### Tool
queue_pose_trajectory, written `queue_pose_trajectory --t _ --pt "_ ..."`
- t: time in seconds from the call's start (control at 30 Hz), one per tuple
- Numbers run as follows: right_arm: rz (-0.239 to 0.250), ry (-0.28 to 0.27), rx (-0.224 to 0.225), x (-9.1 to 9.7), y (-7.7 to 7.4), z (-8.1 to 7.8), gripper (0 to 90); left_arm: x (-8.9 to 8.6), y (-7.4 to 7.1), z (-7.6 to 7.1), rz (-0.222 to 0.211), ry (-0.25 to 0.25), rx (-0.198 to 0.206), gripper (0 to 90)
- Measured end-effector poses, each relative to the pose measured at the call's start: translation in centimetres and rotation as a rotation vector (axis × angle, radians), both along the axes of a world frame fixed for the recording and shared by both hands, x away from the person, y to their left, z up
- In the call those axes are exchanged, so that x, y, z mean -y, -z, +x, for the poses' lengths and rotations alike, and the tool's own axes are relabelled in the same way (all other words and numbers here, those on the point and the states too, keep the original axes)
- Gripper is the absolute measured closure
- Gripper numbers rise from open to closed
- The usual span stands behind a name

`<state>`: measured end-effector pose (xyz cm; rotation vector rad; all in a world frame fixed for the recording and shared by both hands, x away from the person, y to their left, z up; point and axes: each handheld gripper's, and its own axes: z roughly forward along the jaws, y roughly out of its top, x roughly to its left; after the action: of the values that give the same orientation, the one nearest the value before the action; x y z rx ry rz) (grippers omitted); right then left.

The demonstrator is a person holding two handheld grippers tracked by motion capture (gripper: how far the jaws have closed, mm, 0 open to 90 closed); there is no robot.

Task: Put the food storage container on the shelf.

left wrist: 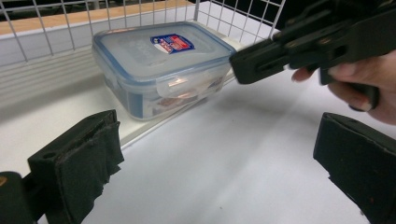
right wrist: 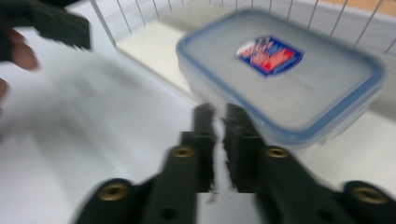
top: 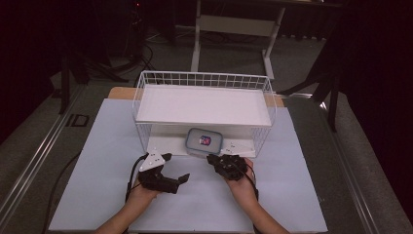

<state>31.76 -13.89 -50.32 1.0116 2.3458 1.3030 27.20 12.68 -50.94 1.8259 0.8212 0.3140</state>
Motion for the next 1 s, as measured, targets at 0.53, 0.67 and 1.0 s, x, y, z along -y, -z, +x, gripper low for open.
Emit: queue_pose_trajectory --t 0.53,0.67,1.0 --pt "-0.047 0.118 -0.013 0.3 0.7 2.4 90.0 -0.5 0.9 0.2 -0.011 -0.032 0.0 1.9" --pt "-0.04 0.13 -0.016 0.3 0.8 2.9 90.0 -0.4 1.0 0.2 -0.01 -0.03 -0.003 1.9" --pt "-0.039 0.14 -0.015 -0.6 1.5 4.0 90.0 -0.1 1.0 0.0 0.014 -0.017 0.019 1.9"
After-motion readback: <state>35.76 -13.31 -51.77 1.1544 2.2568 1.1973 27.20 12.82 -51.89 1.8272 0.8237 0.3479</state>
